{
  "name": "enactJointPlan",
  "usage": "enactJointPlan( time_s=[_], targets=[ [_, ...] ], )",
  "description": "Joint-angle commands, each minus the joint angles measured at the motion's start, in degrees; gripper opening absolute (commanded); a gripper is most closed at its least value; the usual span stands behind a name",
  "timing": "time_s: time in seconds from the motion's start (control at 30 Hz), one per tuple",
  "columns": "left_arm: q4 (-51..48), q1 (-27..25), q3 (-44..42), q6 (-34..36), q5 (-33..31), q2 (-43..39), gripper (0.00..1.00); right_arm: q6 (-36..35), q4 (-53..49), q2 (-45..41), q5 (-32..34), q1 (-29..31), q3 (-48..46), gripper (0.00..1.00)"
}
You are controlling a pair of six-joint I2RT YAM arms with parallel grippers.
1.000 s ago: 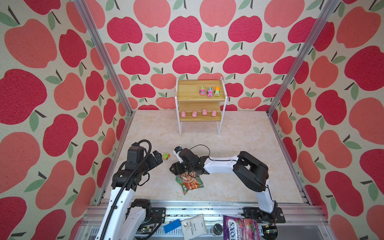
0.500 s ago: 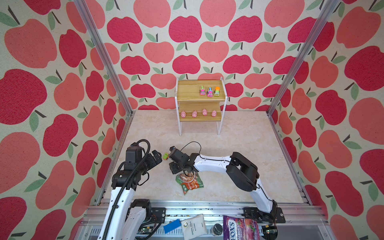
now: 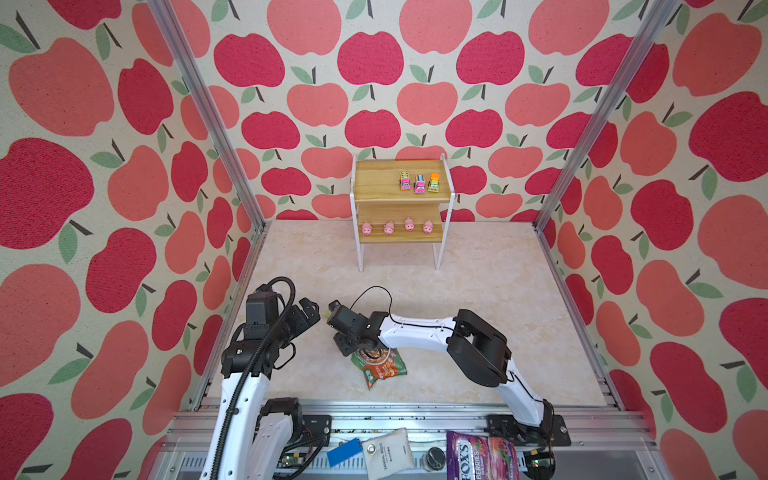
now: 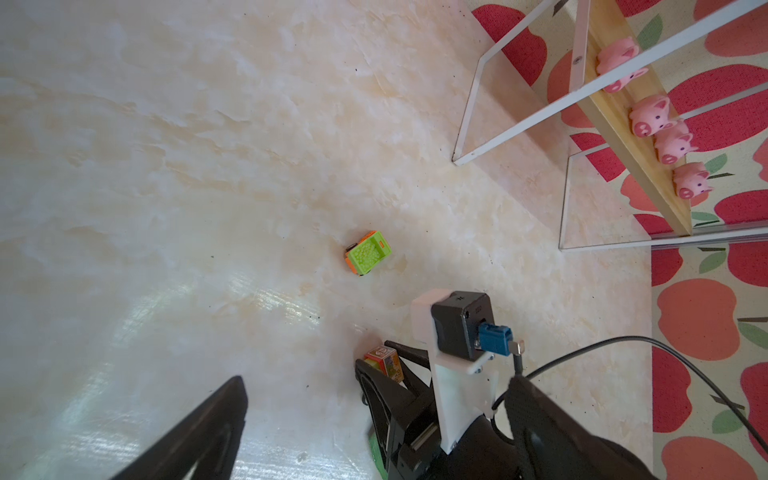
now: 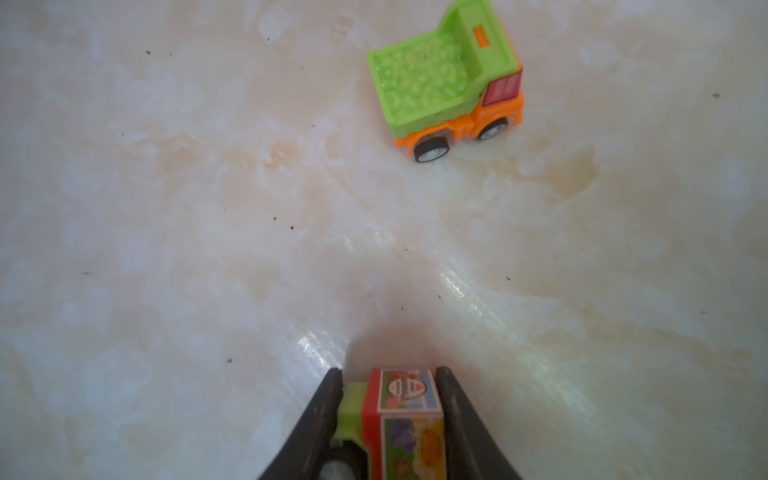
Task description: Place and organize the plastic toys onto the shelf
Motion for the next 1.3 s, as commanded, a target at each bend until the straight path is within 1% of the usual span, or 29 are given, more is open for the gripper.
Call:
enactJointPlan(
  time_s=[0.0,0.1,0.2,0.3,0.4,0.5,0.57,0.6,0.67,0.73,0.83,1.03,1.27],
  targets=[
    [1.36,1.22,1.84,0.53,2.37,0.58,0.99,-4.57,-0.61,-2.27,4.05,0.39,-0.13,0.36],
    [1.8,2.1,2.01,0.39,3.12,1.22,0.99,-7.43,-0.34,-4.51,7.37,0.39,-0.43,0.36],
    [2.23,2.57,2.36,0.39,3.56,1.87,0.99,-10.5,-0.5,-7.56,12.18,0.35,-1.68,0.36],
    [2.97,2.59,2.63,0.24,4.46,2.63,0.99,-14.05,0.29,-11.73,16.97,0.24,-4.99,0.36],
    [4.19,2.57,2.6,-0.58,6.3,3.44,0.99,-16.33,0.12,-15.85,21.64,-0.64,-9.63,0.36],
    [5.05,2.4,2.55,-0.89,7.26,4.1,0.99,-18.44,0.51,-19.7,26.28,-2.16,-16.37,0.36],
    [5.74,2.15,2.44,-1.02,7.68,4.42,0.99,-20.28,0.33,-21.34,30.75,-2.51,-20.89,0.36],
    [5.93,2.07,2.38,-1.03,7.82,4.61,0.99,-20.81,0.15,-21.93,32.65,-4.8,-22.64,0.36],
    [6.42,1.74,2.29,-1.17,7.97,5.14,0.99,-21.62,0.27,-23.44,35.82,-6.55,-26.44,0.36],
    [7.22,1.19,2.04,-1.5,8.06,5.56,0.99,-22.26,1.09,-24.35,37.22,-8.38,-29.17,0.36],
    [8.13,0.24,2.06,-1.92,8.0,6.53,0.99,-24.15,1.7,-23.37,39.9,-10.24,-30.24,0.36],
    [8.83,-2.29,3.21,-2.21,7.05,8.11,0.99,-27.05,-0.37,-16.95,45.18,-12.69,-26.82,0.36],
    [9.08,-2.73,3.86,-1.75,7.18,9.57,0.99,-30.47,-0.57,-9.41,49.43,-11.77,-23.18,0.36]
  ],
)
